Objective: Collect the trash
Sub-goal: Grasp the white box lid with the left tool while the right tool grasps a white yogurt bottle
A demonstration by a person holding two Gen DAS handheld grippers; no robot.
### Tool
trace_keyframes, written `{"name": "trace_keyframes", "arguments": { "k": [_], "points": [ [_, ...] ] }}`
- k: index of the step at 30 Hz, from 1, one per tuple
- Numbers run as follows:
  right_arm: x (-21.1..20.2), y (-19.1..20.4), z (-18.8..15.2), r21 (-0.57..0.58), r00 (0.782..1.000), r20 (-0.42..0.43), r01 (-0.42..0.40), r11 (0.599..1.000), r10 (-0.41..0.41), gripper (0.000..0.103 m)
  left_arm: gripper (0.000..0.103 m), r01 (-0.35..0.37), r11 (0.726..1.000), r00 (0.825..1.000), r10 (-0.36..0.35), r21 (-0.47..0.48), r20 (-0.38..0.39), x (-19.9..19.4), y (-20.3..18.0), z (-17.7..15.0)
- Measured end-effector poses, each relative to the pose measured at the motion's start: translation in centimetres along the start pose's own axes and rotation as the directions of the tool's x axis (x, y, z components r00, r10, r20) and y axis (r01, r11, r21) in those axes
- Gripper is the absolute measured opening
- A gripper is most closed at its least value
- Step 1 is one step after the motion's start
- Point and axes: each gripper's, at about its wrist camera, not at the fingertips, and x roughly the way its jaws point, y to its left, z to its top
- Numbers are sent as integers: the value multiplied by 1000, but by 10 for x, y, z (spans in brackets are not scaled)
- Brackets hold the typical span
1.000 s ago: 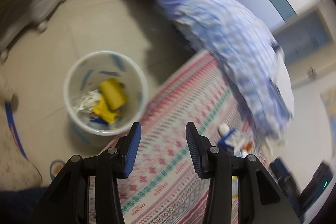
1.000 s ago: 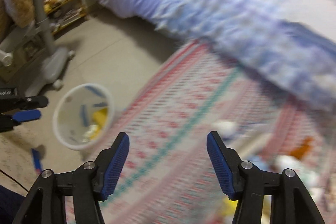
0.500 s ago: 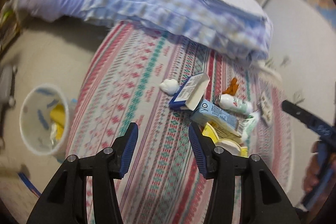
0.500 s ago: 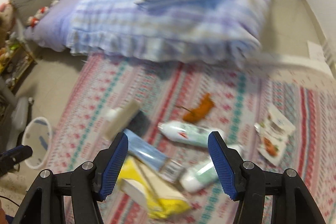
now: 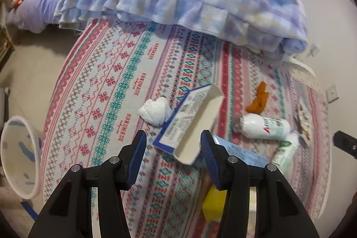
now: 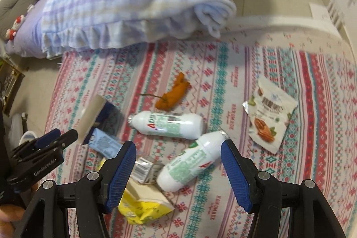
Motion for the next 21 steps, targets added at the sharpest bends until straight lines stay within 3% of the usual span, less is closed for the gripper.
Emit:
{"name": "trace_keyframes", "arguments": {
  "k": [1,3,6,12,17,21],
  "points": [
    [3,-5,2,20,1000,-9,-4,1000,5,68,44,-7,1000,1000,7,2,2,2,-1,0],
    [8,-16,6,63,1000,-19,-14,998,16,68,15,-4,1000,1000,4,5,-14,8,-1,0],
    [16,-32,8,141,999,-35,-13,990,18,68,6,-5,1000,1000,6,4,-24,13,-2,1],
    [38,-39,9,185,996,-84,-5,983,21,68,4,33,999,999,-33,-13,-13,-2,0,-6],
    [68,-44,3,294,984,-147,-57,954,104,68,4,58,998,998,-58,-21,8,-25,5,-12],
    [85,-41,-5,349,978,-175,-50,936,117,68,4,88,994,996,-88,-58,4,-39,19,-18]
  ]
}}
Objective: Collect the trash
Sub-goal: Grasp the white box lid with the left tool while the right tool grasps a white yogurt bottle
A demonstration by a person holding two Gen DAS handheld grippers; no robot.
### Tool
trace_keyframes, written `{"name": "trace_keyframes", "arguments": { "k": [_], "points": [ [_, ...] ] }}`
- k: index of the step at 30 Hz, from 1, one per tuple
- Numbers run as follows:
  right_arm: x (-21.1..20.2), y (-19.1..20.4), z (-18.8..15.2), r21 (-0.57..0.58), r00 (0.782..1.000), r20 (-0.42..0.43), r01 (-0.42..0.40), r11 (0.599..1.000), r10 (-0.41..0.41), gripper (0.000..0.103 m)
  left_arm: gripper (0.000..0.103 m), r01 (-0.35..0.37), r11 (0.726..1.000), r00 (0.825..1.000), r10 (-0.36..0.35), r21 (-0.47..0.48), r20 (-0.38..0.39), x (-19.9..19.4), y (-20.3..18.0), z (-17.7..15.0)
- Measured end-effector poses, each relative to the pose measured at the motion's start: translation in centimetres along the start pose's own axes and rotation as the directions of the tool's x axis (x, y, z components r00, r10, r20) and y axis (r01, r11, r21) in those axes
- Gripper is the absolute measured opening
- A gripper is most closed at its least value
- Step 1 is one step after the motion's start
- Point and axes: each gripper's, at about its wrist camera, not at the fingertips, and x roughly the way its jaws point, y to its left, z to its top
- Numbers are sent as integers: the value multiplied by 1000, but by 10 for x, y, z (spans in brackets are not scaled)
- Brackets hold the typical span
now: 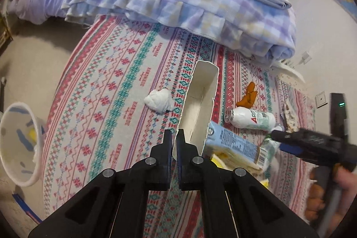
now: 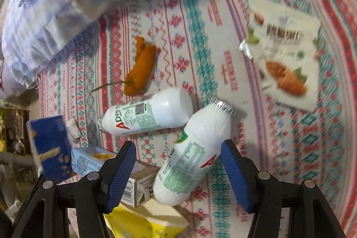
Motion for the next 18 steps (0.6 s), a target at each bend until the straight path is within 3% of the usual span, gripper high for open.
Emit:
{"name": "trace_keyframes", "arguments": {
  "k": [4,5,6,8,10,13,18],
  "points": [
    [18,10,-7,-51,996,5,87,995,-86,66,4,-11,1000,1000,11,-18,-3,-12,15,-7],
    [27,12,-11,-57,994,-9,110,992,-111,61,4,-12,1000,1000,12,-27,-3,-15,20,-9],
    [32,13,-14,-63,992,-19,125,990,-126,50,4,-10,999,1000,10,-37,-2,-19,25,-10],
    [30,25,-21,-121,985,26,175,977,-173,45,4,2,998,1000,-2,-66,9,-31,37,-12],
    [14,31,-24,-124,985,73,167,978,-159,44,4,12,996,1000,-10,-84,25,-43,46,-12],
    [-26,48,-28,-182,966,200,201,963,-164,43,4,8,995,999,-4,-101,45,-57,59,-13],
    [-54,66,-42,-244,955,287,154,957,-80,43,4,-8,988,999,15,-157,47,-71,87,-16]
  ]
}}
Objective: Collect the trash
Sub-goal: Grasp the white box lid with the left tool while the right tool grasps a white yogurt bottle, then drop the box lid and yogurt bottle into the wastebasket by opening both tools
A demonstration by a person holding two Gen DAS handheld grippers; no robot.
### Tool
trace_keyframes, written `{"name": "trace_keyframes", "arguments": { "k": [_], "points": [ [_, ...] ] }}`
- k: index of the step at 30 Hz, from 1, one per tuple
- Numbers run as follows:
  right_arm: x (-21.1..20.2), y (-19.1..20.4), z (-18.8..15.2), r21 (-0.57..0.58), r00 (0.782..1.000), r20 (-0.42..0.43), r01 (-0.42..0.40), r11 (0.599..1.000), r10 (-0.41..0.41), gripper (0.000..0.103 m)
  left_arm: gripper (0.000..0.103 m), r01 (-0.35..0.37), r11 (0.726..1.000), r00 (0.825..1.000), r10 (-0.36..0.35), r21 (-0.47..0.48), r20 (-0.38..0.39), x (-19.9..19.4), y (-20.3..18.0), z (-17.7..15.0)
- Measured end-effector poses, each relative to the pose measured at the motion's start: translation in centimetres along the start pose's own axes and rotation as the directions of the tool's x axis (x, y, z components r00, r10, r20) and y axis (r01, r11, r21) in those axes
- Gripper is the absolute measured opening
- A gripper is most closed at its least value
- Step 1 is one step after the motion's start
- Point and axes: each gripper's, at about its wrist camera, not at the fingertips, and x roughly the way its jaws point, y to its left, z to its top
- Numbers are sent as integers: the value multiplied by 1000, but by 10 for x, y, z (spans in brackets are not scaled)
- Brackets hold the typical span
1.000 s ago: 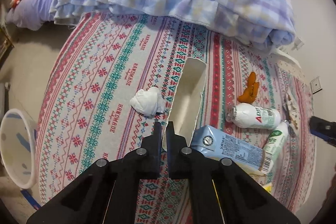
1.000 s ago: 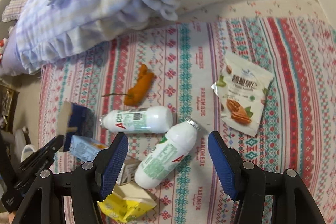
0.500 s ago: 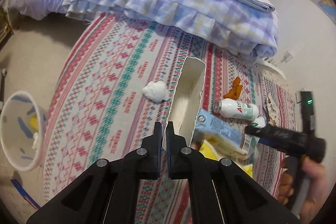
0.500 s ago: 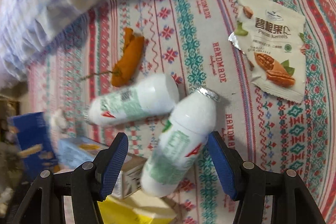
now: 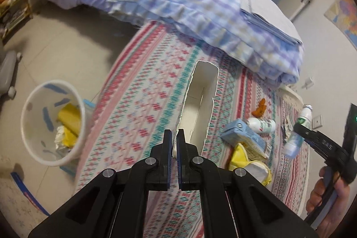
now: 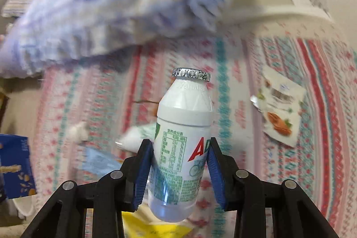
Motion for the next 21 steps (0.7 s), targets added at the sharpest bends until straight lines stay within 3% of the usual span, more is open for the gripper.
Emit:
{"name": "trace_keyframes", "arguments": {
  "k": [7,17,21],
  "points": [
    [-22,47,-5,-129,993,101,-54,990,68,43,4,-33,996,999,34,-84,12,-14,48,0],
    [-13,105,-27,-278,991,87,-71,958,99,43,4,-11,961,1000,9,-277,-7,-26,131,-2],
    [-11,129,-37,-335,988,77,-104,936,137,43,4,-33,935,999,37,-353,4,-34,168,-1]
  ]
}}
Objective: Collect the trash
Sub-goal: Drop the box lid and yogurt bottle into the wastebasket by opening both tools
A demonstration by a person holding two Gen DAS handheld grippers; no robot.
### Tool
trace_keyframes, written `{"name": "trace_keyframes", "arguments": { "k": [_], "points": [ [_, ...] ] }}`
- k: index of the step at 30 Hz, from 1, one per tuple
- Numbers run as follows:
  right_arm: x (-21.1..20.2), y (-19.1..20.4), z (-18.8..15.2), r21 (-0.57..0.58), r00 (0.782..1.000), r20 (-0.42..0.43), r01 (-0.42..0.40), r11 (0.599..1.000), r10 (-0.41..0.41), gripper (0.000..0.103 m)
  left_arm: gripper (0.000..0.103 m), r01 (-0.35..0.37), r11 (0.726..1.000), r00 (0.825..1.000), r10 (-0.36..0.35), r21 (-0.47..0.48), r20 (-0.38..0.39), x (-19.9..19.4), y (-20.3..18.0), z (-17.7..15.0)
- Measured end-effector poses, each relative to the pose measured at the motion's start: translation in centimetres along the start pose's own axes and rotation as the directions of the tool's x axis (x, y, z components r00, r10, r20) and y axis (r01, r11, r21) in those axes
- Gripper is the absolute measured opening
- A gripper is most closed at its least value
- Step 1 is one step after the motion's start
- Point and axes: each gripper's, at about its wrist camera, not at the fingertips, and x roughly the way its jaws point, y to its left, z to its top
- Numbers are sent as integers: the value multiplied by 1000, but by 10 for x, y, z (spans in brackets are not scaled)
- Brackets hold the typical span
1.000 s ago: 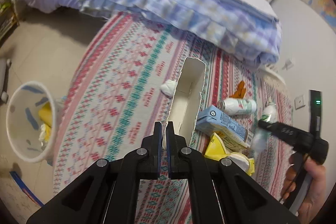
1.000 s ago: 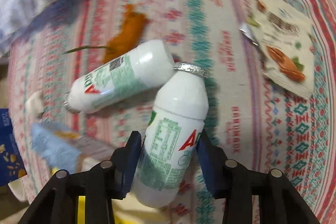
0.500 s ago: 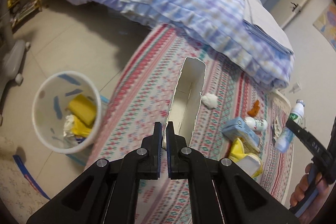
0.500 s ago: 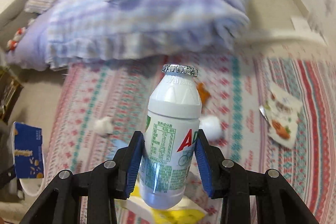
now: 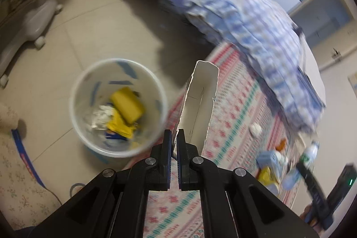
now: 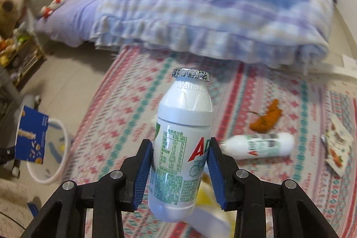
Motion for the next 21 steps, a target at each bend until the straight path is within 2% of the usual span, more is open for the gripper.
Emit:
{"name": "trace_keyframes", "arguments": {
  "k": [5,12,21],
  "points": [
    [18,39,-14,-93,998,-36,-45,995,42,43,4,-38,989,999,39,-145,3,1,52,16],
    [38,89,-34,-230,995,-52,-90,969,80,43,4,-84,982,996,82,-172,-16,13,77,19],
    [47,112,-43,-242,988,-76,-152,958,138,44,4,-105,966,994,99,-235,-39,30,95,25]
  ]
}}
